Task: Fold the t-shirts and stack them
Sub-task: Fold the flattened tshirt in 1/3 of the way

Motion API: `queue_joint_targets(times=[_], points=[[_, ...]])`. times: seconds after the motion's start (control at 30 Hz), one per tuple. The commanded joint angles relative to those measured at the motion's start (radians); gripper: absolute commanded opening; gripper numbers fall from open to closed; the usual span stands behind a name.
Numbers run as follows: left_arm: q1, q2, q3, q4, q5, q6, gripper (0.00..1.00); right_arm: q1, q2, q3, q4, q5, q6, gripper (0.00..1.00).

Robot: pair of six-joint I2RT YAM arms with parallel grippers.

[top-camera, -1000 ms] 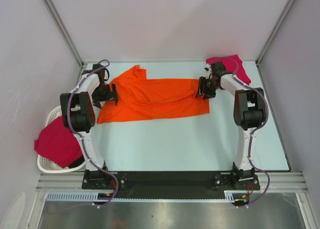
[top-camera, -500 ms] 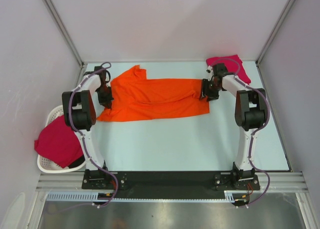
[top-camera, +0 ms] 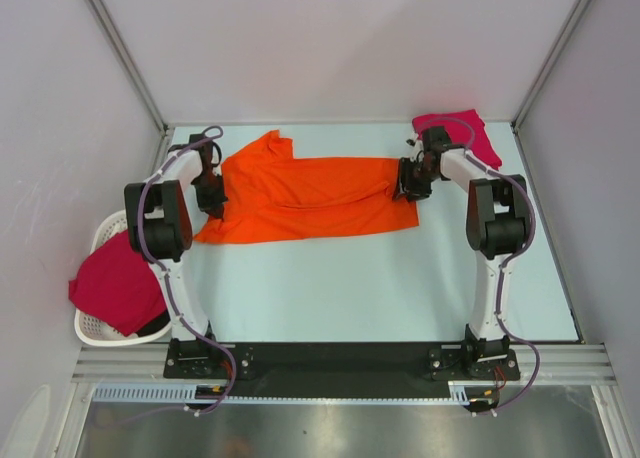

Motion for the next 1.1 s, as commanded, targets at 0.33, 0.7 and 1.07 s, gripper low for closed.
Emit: queue_joint_targets(times=[0.33, 0.7, 1.07], points=[[0.016, -0.048, -0.013, -0.006, -0.01, 0.009, 0.0, 0.022, 0.045, 0.009, -0.02, -0.046, -0.011, 0.0], [0.063, -0.052, -0.01, -0.061, -0.157, -0.039, 0.0, -0.043, 0.014, 0.022, -0.097, 0.09, 0.009, 0.0], [0.083, -0.051, -0.003, -0.045, -0.036, -0.026, 0.0, -0.116, -0.024, -0.005, -0.072, 0.003, 0.019, 0.0]])
